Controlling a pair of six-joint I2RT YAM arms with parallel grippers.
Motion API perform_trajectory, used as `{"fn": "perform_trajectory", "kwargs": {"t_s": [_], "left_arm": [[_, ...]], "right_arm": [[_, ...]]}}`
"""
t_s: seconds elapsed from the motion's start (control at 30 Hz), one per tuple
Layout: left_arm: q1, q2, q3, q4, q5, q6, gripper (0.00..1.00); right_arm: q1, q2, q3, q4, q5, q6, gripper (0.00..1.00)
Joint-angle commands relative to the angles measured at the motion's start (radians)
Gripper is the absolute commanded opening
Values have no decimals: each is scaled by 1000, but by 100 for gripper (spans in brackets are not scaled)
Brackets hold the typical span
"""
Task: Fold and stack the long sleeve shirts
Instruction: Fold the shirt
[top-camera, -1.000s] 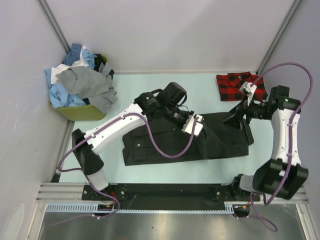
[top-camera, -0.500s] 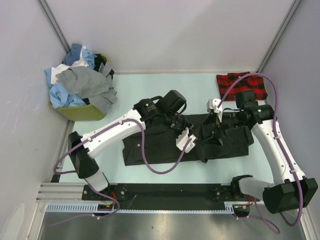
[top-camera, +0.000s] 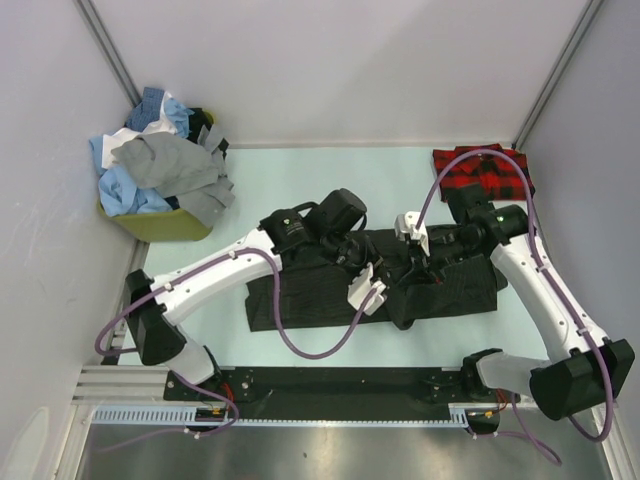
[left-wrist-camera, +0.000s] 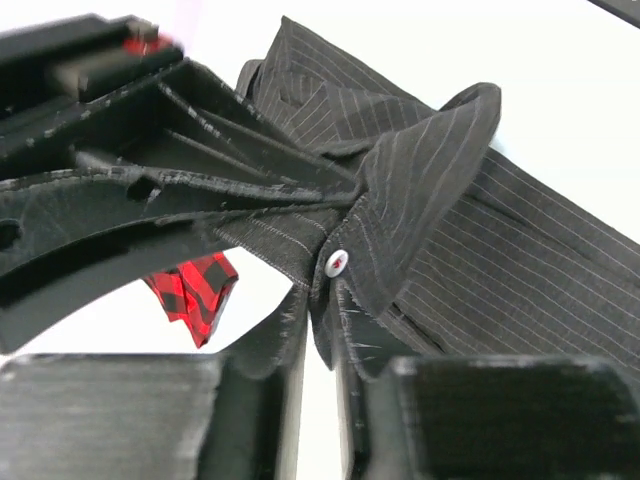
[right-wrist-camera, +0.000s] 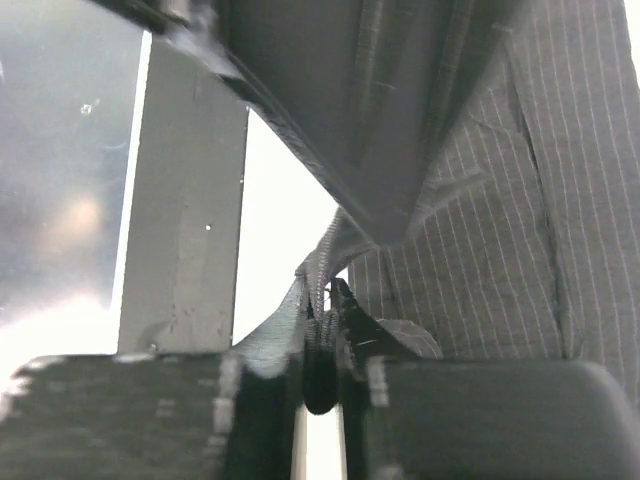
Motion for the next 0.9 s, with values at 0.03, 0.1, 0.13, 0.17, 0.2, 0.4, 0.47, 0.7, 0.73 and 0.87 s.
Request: {"fn": "perform_trajectory", "kwargs": {"t_s": [0.03, 0.1, 0.13, 0.17, 0.2, 0.4, 0.47, 0.7, 0.73, 0.87], "left_arm": [[20, -82, -23, 133, -1, -225, 52], [56, -122, -25, 190, -20, -435, 77], [102, -142, -26, 228, 3, -500, 97], [127, -163, -32, 253, 31, -648, 100], [154, -214, -55, 285, 51, -730, 99], [199, -383, -247, 587, 66, -1178, 99], [190, -348, -233, 554, 126, -1189, 99], [178, -187, -57, 443, 186, -1178, 100], [170, -173, -45, 426, 184, -1157, 100], [147, -122, -28, 377, 158, -1105, 99]], "right_arm": [[30, -75, 25, 80, 60, 122, 0], [28, -112, 7, 165, 103, 185, 0], [27, -124, -1, 194, 115, 200, 0], [27, -147, -13, 256, 144, 245, 0], [28, -155, -16, 284, 155, 265, 0], [30, -193, 13, 416, 227, 383, 0], [36, -204, 16, 435, 250, 388, 0], [105, -235, 36, 439, 348, 409, 0], [110, -241, 37, 455, 368, 427, 0], [125, -253, 33, 464, 407, 451, 0]]}}
